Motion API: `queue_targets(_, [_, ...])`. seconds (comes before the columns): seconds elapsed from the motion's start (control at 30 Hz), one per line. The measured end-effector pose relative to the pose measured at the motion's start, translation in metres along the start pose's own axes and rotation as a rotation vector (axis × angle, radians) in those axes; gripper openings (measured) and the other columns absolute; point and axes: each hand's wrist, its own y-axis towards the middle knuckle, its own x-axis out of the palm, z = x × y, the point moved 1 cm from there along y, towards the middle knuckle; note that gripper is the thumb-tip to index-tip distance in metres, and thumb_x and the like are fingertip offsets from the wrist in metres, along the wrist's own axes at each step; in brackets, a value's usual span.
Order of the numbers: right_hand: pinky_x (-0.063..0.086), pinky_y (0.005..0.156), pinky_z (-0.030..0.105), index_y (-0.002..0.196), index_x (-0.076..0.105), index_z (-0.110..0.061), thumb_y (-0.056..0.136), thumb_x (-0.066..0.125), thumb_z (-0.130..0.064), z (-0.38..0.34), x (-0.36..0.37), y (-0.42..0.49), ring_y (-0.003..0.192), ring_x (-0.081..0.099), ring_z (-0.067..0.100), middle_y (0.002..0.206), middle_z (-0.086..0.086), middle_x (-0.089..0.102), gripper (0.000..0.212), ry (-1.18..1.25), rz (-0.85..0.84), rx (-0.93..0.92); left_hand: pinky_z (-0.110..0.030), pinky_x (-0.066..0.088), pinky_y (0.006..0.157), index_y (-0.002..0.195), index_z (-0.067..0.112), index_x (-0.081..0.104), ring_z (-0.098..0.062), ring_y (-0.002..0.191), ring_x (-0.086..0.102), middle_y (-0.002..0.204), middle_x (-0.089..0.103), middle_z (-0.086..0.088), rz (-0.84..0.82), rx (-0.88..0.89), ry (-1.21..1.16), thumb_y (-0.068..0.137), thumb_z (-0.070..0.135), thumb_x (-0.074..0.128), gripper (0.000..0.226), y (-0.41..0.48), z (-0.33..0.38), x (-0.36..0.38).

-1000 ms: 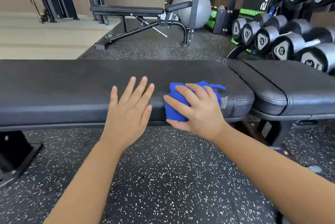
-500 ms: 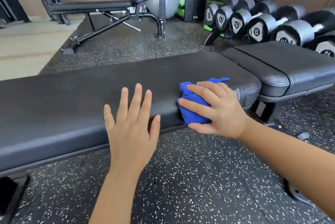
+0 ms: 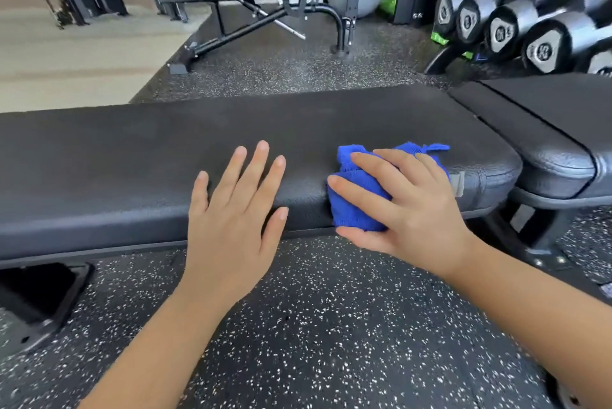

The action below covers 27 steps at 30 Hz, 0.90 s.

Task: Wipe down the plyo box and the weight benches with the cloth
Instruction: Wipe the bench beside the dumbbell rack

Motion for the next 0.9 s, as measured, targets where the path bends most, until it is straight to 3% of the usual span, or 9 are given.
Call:
queue_targets(0.2, [0.045,0.072,0.043,0.121,0.055,-0.024,0.088,0.052,-0.056,0.002,-0.003,-0.004,0.096,0.063,0.036,0.114,0.012,0.065,0.046,-0.031,-0.043,-0.050,-0.045,0.017,0.104,0.142,0.018,0.034,-0.020,0.138,0.025,0.150,0.029,-0.002,-0.024,0.019,-0.022,0.094,0.032,0.029,0.050,-0.002,-0.003,-0.003])
queue_targets(0.33, [0.043,0.073,0.044,0.119,0.057,-0.026,0.089,0.049,-0.058,-0.042,0.013,0.018,0.096,0.063,0.036,0.113,0.012,0.066,0.045,-0.123,0.023,0.056,-0.050,0.023,0.102,0.141,0.018,0.037,-0.022,0.137,0.026,0.150,0.031,-0.001,-0.015,-0.023,0.012,0.095,0.032,0.027,0.049,-0.006,-0.017,-0.009])
queue_targets(0.43, [0.040,0.075,0.044,0.118,0.060,-0.027,0.086,0.051,-0.058,-0.065,0.026,0.033,0.098,0.059,0.033,0.114,0.009,0.066,0.046,-0.113,0.043,0.015,-0.053,0.022,0.102,0.141,0.017,0.036,-0.023,0.138,0.024,0.150,0.030,-0.003,-0.005,-0.036,0.050,0.094,0.030,0.028,0.049,-0.018,-0.031,-0.008])
queue_targets(0.57, [0.041,0.071,0.038,0.121,0.053,-0.026,0.086,0.052,-0.059,-0.025,0.011,0.011,0.096,0.061,0.032,0.114,0.009,0.065,0.048,-0.123,0.014,-0.134,-0.053,0.018,0.104,0.141,0.017,0.034,-0.023,0.139,0.020,0.150,0.028,-0.003,0.012,-0.025,0.044,0.095,0.029,0.028,0.049,-0.024,-0.036,-0.007])
queue_targets(0.73, [0.043,0.073,0.043,0.123,0.054,-0.025,0.086,0.056,-0.055,0.020,-0.009,-0.024,0.098,0.058,0.035,0.121,0.009,0.053,0.047,-0.125,-0.014,-0.068,-0.055,0.018,0.105,0.143,0.019,0.031,-0.022,0.140,0.017,0.151,0.026,-0.001,-0.004,-0.043,0.026,0.096,0.031,0.026,0.049,-0.028,-0.045,-0.009])
queue_targets(0.9, [0.045,0.072,0.043,0.117,0.055,-0.027,0.085,0.054,-0.056,-0.046,0.021,0.025,0.095,0.059,0.033,0.110,0.009,0.067,0.044,-0.090,0.066,-0.023,-0.056,0.019,0.103,0.142,0.018,0.033,-0.024,0.139,0.020,0.150,0.029,-0.003,0.008,-0.121,0.038,0.095,0.032,0.027,0.050,-0.038,-0.070,-0.012])
